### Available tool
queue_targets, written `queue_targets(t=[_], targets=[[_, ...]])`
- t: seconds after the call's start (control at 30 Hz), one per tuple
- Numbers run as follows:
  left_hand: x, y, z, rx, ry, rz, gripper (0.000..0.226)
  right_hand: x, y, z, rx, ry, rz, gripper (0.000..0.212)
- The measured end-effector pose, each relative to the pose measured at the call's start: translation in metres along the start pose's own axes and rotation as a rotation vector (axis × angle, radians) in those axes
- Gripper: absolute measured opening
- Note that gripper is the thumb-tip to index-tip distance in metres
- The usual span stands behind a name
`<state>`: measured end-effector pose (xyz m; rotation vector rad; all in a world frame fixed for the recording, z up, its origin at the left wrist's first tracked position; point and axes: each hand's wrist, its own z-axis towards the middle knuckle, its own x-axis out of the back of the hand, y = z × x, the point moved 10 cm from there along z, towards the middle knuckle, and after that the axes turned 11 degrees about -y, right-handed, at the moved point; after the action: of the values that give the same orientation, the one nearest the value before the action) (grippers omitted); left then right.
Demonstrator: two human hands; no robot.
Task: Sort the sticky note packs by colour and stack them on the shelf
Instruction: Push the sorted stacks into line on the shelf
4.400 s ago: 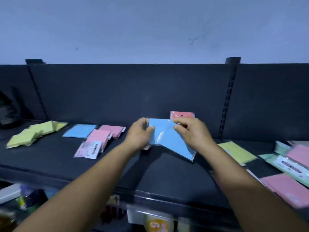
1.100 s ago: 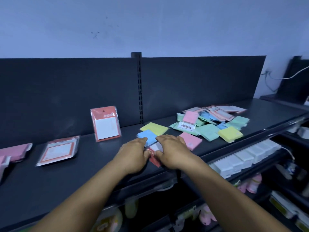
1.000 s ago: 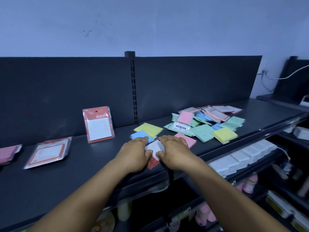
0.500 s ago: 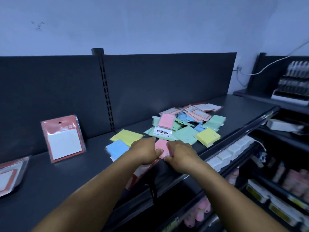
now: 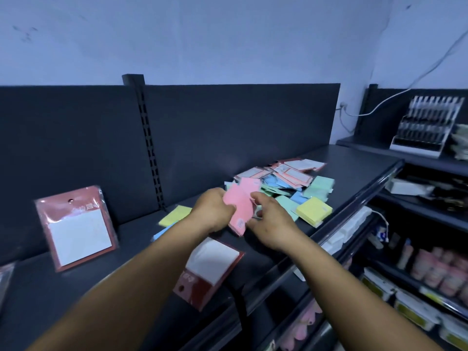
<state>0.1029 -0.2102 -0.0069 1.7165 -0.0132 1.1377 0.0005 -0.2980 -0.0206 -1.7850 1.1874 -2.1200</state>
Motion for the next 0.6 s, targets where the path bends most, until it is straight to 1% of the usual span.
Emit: queue_targets(t=[0.07, 0.2, 0.37, 0.53, 0.6], targets=[[0.011, -0.010, 0.002, 0.035, 0.054, 0.000, 0.012, 0.009, 0.005, 0.011, -0.056, 0.036, -0.010, 0.065], [0.021, -0.032, 0.006, 0.091, 0.088, -0.117, 0.018, 0.018, 0.017, 0.035, -0.159, 0.076, -0.049, 0.068], [0.030, -0.047, 0.006, 0.127, 0.142, -0.220, 0.018, 0.017, 0.022, 0.065, -0.249, 0.128, -0.087, 0.066], [0.036, -0.056, 0.004, 0.170, 0.191, -0.236, 0.014, 0.015, 0.024, 0.085, -0.307, 0.147, -0.057, 0.080], [0.039, -0.059, 0.001, 0.190, 0.216, -0.237, 0.013, 0.015, 0.028, 0.090, -0.306, 0.155, -0.006, 0.077]])
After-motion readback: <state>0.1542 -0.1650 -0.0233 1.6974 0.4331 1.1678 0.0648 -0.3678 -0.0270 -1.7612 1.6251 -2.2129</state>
